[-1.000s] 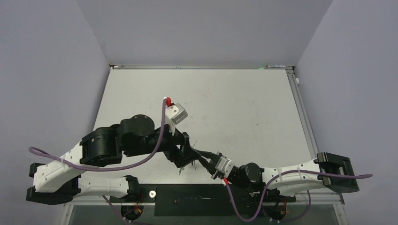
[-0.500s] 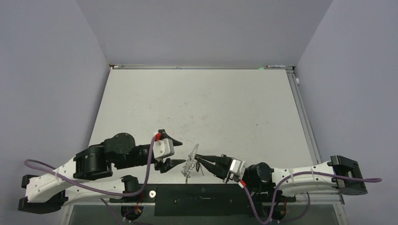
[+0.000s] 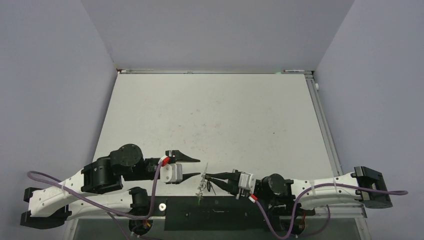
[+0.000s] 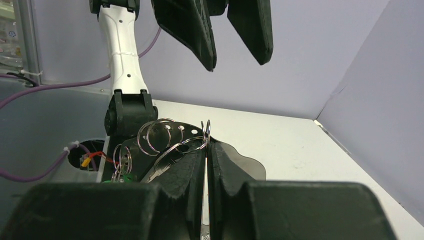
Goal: Put the keys on the keyring
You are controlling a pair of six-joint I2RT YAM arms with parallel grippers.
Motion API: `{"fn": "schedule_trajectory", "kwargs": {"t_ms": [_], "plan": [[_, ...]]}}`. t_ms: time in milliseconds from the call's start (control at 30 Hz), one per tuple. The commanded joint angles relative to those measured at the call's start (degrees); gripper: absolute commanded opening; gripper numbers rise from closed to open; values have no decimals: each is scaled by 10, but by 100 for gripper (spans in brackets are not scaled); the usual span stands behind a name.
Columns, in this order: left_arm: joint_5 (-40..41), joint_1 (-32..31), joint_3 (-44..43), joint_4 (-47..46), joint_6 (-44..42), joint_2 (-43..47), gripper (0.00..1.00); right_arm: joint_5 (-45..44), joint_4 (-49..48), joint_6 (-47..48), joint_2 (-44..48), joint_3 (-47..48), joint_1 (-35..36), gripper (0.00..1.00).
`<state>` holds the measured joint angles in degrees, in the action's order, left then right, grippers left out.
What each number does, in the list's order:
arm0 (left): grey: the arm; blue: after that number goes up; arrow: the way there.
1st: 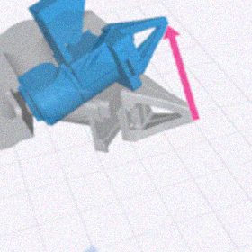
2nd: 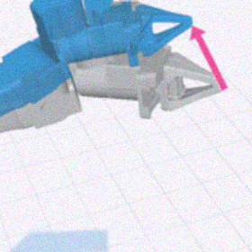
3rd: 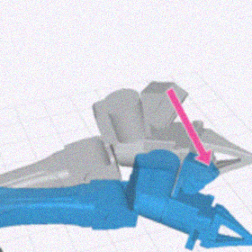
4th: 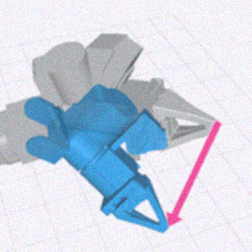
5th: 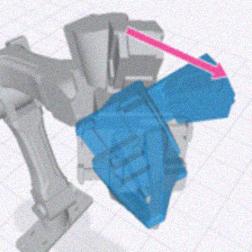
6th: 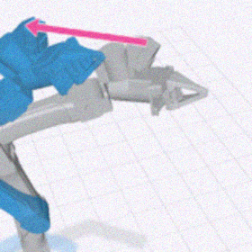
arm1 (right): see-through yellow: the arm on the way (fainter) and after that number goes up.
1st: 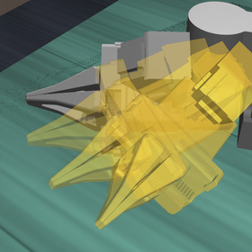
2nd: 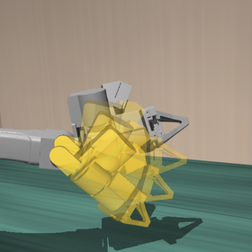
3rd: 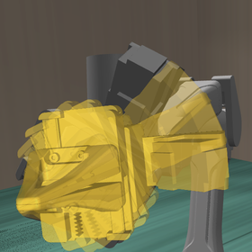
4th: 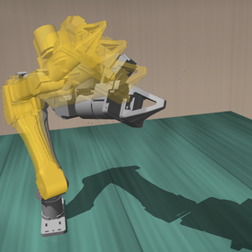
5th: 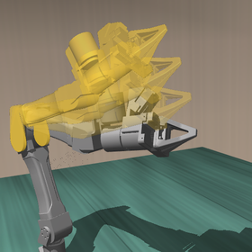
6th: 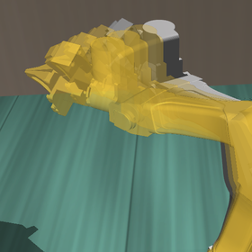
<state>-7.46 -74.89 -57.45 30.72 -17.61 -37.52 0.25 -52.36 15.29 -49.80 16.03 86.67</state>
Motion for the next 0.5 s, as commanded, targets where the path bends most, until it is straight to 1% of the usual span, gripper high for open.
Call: {"fn": "schedule_trajectory", "kwargs": {"t_ms": [0,133,300,467], "plan": [[-42,1,-3,-25,-17,-2,35,24,-19,-15,4,20,3,5],[-67,1,-8,-6,-15,-22,35,25,-17,-14,1,23,3,5],[-71,1,-8,3,-17,-40,34,30,-12,-14,-1,28,3,5],[-60,1,-7,12,-18,-47,25,32,-8,-13,0,29,3,5]]}}
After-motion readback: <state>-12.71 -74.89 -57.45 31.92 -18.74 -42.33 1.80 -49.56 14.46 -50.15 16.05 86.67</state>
